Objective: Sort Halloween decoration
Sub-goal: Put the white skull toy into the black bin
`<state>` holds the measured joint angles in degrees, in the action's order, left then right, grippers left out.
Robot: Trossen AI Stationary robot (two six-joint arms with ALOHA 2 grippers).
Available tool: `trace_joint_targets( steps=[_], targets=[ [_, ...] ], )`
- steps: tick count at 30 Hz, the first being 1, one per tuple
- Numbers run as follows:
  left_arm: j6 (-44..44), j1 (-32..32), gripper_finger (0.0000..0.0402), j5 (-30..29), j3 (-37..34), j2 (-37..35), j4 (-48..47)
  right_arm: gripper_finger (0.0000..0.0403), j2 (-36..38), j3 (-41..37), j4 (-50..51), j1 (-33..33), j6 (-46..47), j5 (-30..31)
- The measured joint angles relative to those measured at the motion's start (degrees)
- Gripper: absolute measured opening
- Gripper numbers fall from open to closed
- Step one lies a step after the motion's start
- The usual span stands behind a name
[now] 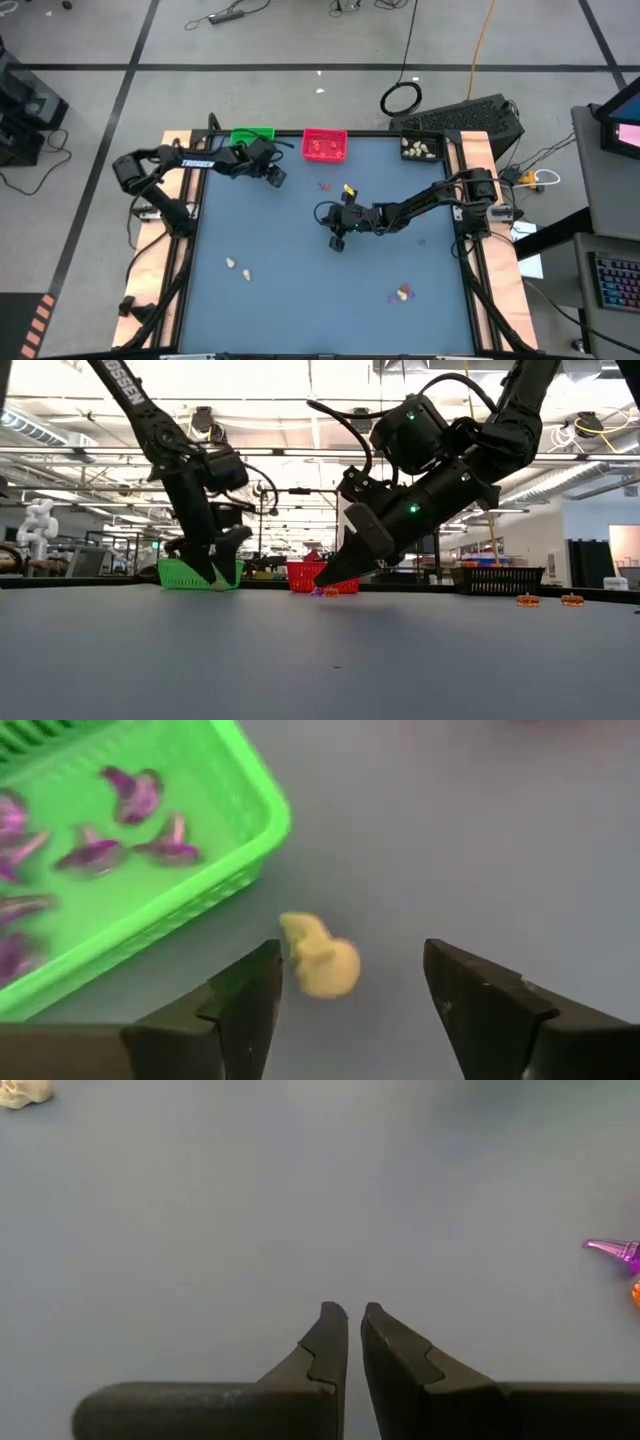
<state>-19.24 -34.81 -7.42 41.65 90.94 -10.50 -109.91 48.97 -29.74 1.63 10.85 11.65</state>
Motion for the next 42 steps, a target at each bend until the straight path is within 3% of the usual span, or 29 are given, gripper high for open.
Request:
trace_joint_targets(
  steps=[9, 20, 28, 36, 42],
  targets=[
    [-0.05, 0.07, 0.0236, -0.43, 0.09, 3.32, 1.22, 0.0029, 0.0, 0.0, 0.01, 0.35, -0.17, 0.01],
    [3.1, 1.06, 0.0091, -0.68, 0.09, 3.43, 1.51, 0.0029, 0.0, 0.0, 0.01, 0.37, -0.17, 0.01],
    [9.89, 5.4, 0.0089, -2.0, 0.02, 3.24, 1.36, 0.0029, 1.15, -0.02, 2.2, 0.84, -1.49, 0.14],
    [14.18, 15.0, 0.0093, -0.39, -0.07, 2.88, 2.14, 0.0029, 5.95, -0.02, 4.28, 2.53, -2.99, 3.45],
    [15.21, 21.88, 0.0093, 7.55, -0.11, 2.95, 7.12, 0.0047, 6.37, 0.0, 4.74, 4.36, -7.56, 5.09]
  ],
)
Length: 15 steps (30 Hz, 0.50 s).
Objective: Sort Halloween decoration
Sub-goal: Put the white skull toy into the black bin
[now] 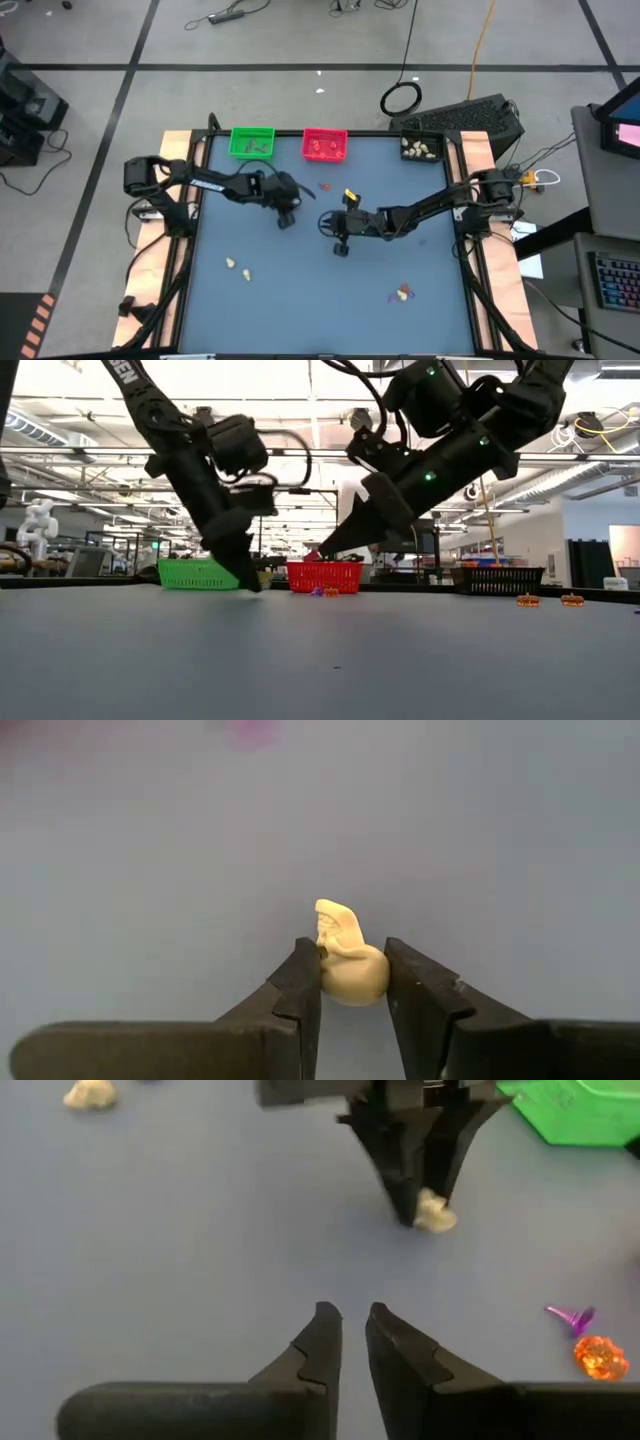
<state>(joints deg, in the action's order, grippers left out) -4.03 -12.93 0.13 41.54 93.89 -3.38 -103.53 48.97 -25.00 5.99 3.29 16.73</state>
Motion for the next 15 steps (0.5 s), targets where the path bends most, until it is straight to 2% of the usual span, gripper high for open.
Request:
trace_joint_targets(
  steps=[6, 9, 12, 15],
  targets=[
    [0.02, 3.27, 0.0093, 16.04, 0.0, -0.02, 8.59, 0.0104, -0.01, 0.0, -0.67, 3.52, -9.92, 1.68],
    [-1.39, 4.06, 0.0093, 23.7, 0.0, -0.07, 12.26, 0.0132, -0.01, 0.0, -1.81, 5.59, -15.11, 4.99],
    [-2.93, 4.94, 0.0093, 28.44, 0.0, -0.09, 15.05, 0.0147, -0.01, 0.0, -5.14, 7.46, -20.54, 8.43],
    [-3.29, 6.13, 0.0093, 30.17, 0.0, -0.09, 17.09, 0.0151, -0.01, 0.0, -7.78, 8.82, -24.06, 10.12]
  ],
)
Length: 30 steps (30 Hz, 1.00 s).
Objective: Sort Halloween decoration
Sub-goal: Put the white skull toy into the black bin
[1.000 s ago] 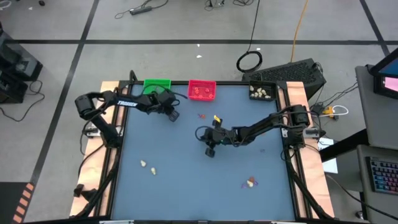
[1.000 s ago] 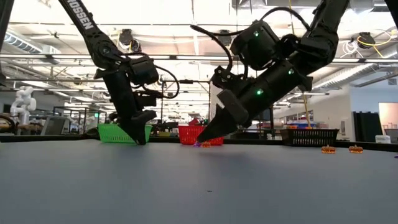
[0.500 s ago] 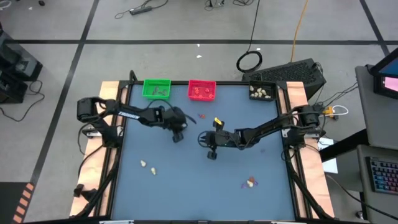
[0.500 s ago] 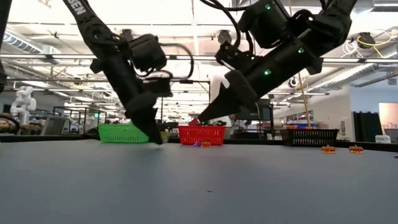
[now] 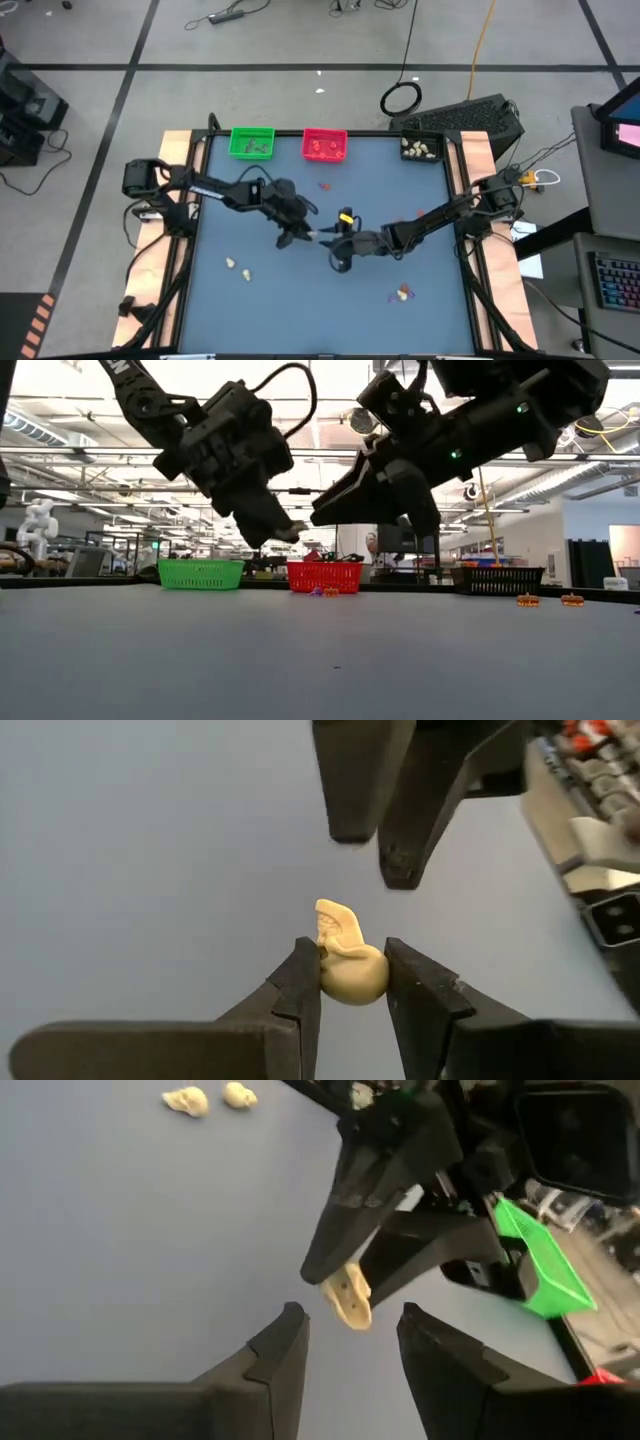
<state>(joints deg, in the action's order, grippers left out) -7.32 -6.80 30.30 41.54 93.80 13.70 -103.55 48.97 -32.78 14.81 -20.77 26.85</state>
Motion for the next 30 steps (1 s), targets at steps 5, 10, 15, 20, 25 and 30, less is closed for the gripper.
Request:
trace_joint_targets(
  steps=[5, 10, 15, 20, 25, 30],
  targets=[
    [-1.43, 1.81, 0.0093, 1.3, 0.0, -0.02, 3.53, 0.0141, 0.0, 0.0, -1.34, 0.62, -2.62, -0.48],
    [-2.79, 2.61, 0.0093, 1.31, 0.02, -0.03, 5.93, 0.0128, -0.02, 0.0, -3.54, 0.71, -3.4, -5.03],
    [-2.93, 2.67, 0.0093, 1.36, 0.02, -0.02, 6.95, 0.0114, -0.02, 0.0, -4.93, 0.66, -3.66, -7.3],
    [-4.38, 2.87, 0.0093, 1.97, 0.02, -0.02, 8.63, 0.01, -0.02, 0.0, -5.02, 0.56, -3.28, -7.41],
    [-4.7, 3.39, 0.0093, 2.41, 0.02, -0.02, 9.39, 0.0115, 0.0, 0.04, -5.26, 0.61, -3.94, -7.61],
    [-5.97, 3.45, 0.0093, 2.42, 0.03, -0.02, 10.29, 0.016, 0.0, 0.3, -5.24, 0.59, -3.85, -7.6]
  ],
)
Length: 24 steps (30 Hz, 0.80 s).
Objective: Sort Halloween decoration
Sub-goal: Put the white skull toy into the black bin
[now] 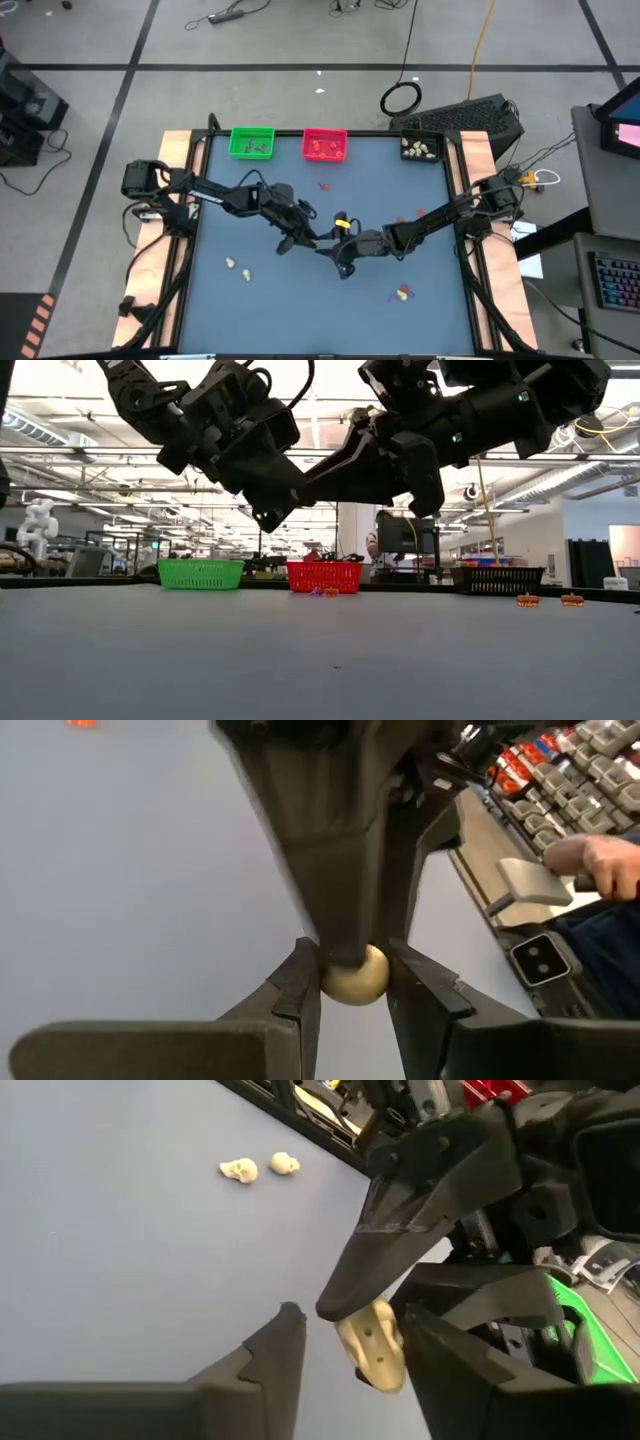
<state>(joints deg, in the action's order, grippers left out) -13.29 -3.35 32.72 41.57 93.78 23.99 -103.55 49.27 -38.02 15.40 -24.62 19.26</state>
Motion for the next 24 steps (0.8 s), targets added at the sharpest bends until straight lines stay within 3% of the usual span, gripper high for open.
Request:
trace_joint_targets(
  steps=[7, 18, 24],
  targets=[
    [-1.82, 0.08, 0.0093, 0.12, 0.26, -0.04, 1.61, 0.0174, -0.04, 5.02, 8.05, 0.0, -0.1, 0.0],
    [-3.28, 0.15, 0.0093, 4.39, 0.82, -0.04, 1.93, 0.008, -0.04, 7.63, 11.37, 0.02, -1.62, -0.14],
    [-3.3, 0.17, 0.0095, 5.39, 0.82, -0.04, 2.82, 0.0077, -0.02, 7.67, 11.37, 0.17, -1.79, -0.16]
  ],
)
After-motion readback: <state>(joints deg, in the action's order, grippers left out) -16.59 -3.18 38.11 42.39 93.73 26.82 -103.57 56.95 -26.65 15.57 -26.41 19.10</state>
